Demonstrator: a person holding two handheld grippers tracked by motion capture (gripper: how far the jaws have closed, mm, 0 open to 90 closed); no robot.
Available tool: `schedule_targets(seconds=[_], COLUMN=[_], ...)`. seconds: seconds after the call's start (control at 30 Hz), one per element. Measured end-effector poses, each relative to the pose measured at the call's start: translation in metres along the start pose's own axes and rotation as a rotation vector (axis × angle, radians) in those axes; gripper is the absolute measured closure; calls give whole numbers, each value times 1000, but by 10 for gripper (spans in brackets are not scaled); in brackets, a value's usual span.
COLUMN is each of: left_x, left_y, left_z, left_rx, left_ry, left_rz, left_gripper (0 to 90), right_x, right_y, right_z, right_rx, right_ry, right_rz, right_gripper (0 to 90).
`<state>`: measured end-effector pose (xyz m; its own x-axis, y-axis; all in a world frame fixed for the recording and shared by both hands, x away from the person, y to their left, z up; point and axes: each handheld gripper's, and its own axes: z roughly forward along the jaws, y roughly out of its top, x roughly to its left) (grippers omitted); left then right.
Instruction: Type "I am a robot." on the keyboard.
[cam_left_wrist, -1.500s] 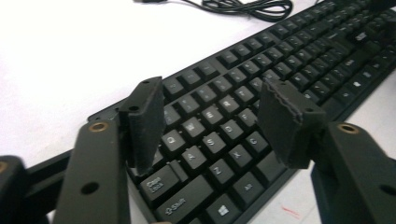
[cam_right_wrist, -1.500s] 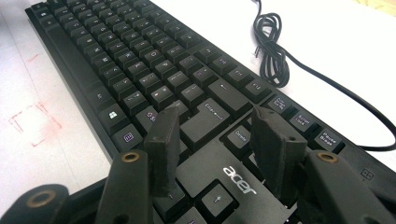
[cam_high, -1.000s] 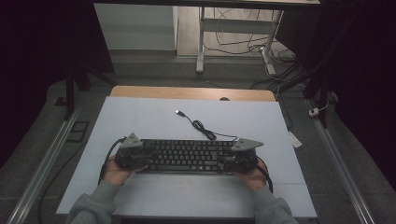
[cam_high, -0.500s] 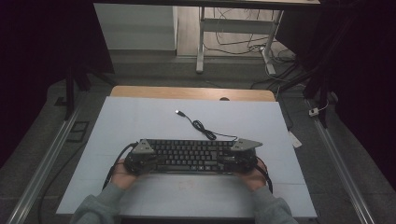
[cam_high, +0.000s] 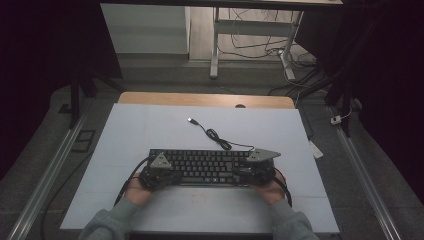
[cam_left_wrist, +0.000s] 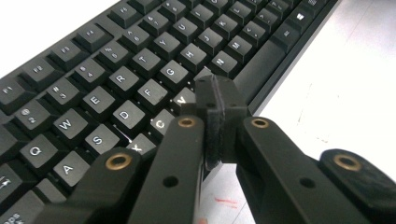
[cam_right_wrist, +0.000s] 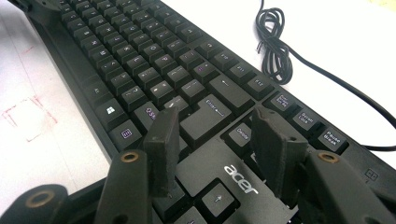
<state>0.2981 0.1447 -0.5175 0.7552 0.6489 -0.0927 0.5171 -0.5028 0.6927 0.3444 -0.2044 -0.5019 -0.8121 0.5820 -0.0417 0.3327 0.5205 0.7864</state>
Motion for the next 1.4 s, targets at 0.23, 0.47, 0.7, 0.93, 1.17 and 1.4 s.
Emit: schedule_targets(seconds=[0.23, 0.47, 0.7, 0.93, 1.17, 1.4], left_x=[-1, -1, 0, -1, 8, 18], left_y=[0, -1, -2, -1, 0, -3], left_z=[3, 5, 8, 4, -17, -27], left_rx=[11, 15, 24, -7, -104, -162], left_ry=[-1, 0, 3, 19, 25, 67], left_rz=[4, 0, 3, 0, -53, -121], left_gripper=[878, 879, 879, 880, 877, 636], right_x=[0, 0, 0, 0, 0, -1], right_y=[0, 0, 0, 0, 0, 0], right_z=[0, 0, 1, 0, -1, -1], right_rx=[-2, -2, -4, -1, -4, -4], right_ry=[0, 1, 1, 0, -3, -2], right_rz=[1, 0, 0, -4, -2, -1], right_gripper=[523, 522, 523, 522, 522, 521])
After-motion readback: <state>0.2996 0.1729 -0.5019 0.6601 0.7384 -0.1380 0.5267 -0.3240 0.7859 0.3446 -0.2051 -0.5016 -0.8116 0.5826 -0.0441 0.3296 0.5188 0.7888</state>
